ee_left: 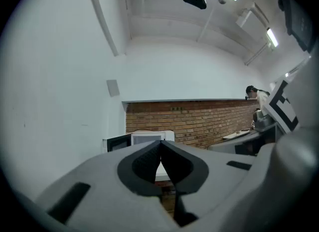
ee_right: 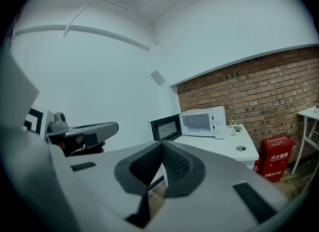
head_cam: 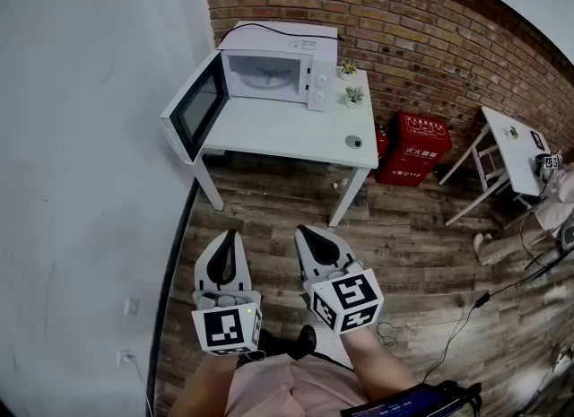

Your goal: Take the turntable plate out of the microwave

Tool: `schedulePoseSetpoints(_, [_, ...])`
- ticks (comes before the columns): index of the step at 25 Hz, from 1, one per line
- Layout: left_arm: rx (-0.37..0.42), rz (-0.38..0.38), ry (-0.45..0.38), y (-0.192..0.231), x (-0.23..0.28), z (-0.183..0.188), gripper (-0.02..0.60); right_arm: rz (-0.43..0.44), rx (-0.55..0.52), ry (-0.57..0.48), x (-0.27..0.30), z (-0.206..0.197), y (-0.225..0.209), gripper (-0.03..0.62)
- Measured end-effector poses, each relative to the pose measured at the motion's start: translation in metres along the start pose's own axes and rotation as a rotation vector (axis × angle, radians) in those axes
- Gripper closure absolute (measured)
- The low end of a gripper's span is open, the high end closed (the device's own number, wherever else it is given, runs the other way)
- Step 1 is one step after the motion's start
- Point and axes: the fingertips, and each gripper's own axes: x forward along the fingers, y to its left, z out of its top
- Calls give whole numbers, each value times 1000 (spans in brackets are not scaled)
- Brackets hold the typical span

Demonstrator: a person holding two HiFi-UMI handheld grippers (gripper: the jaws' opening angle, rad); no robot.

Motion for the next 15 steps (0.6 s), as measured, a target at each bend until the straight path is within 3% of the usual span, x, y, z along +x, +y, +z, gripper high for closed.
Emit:
schedulePoseSetpoints(10, [6,11,-9,-13,-2,6,572,-4,20,-27,-11,2,-11,588])
schedulePoseSetpoints(11, [-1,8,-17,-15,-2,7,552,0,27,-28,-11,2,-13,584])
schedulePoseSetpoints(12, [-12,4,-19,-18,-1,7,463,9,36,-24,-12,2,-14,482])
schedulePoseSetpoints(13, [-21,2,-17,-20,0,6,426,14,43,-20,-12,1,-17,448])
schedulePoseSetpoints(15, [-26,8,-13,-24,0,2,419,10,37,-20,-13,-1,-23,447])
